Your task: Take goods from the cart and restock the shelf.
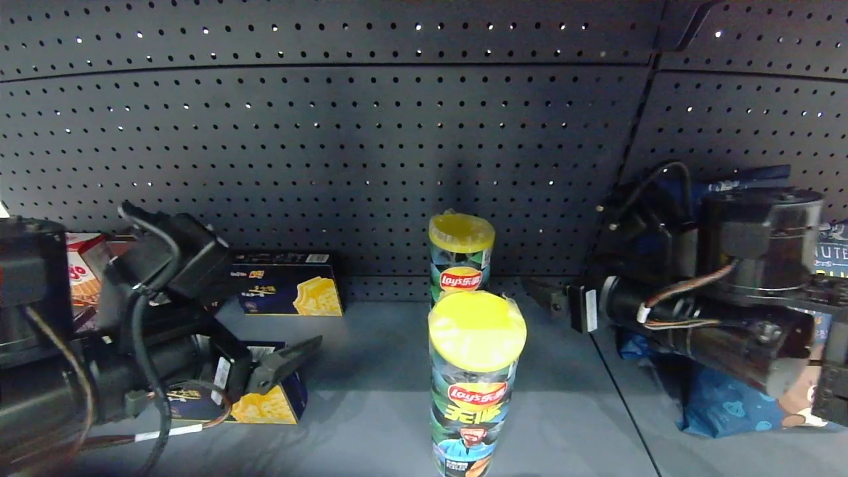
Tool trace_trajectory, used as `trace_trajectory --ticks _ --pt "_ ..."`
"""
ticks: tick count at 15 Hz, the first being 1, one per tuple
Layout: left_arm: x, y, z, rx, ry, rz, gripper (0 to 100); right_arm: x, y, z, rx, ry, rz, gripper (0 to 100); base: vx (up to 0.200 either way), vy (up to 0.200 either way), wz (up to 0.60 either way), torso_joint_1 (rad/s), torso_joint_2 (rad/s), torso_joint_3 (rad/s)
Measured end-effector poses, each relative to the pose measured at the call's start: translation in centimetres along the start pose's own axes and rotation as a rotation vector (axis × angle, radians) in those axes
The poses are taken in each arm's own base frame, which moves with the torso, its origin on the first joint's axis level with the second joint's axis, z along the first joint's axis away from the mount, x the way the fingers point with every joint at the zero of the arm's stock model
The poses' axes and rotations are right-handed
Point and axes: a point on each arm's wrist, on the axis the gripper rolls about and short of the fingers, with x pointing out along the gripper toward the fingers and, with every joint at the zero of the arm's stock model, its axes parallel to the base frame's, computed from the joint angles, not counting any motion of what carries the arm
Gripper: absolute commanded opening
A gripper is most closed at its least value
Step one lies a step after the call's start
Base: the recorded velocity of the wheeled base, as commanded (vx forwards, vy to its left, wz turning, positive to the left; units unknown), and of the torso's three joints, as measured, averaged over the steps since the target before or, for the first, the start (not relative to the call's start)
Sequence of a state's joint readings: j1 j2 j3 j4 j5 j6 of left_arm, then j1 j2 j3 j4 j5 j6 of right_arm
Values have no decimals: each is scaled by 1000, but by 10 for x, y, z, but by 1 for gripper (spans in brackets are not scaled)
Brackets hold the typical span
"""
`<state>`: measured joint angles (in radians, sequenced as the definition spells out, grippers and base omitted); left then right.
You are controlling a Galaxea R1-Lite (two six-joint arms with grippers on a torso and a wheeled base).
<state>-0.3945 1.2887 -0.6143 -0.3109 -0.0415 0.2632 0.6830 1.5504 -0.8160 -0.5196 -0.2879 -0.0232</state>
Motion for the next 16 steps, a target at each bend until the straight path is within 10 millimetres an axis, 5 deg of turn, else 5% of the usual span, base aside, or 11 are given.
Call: trace_trajectory --ticks 6,11,16 --pt "-60 12 -38 -65 -24 184 100 -84 -29 -19 9 -77 28 100 0 0 0 0 0 0" --pt "-97 0 -87 -117 7 345 100 -151 -69 -72 51 -85 -184 100 0 0 0 0 0 0" --pt "-109 -10 -111 -133 51 497 100 -195 -79 -125 98 -80 -444 100 0 0 0 0 0 0"
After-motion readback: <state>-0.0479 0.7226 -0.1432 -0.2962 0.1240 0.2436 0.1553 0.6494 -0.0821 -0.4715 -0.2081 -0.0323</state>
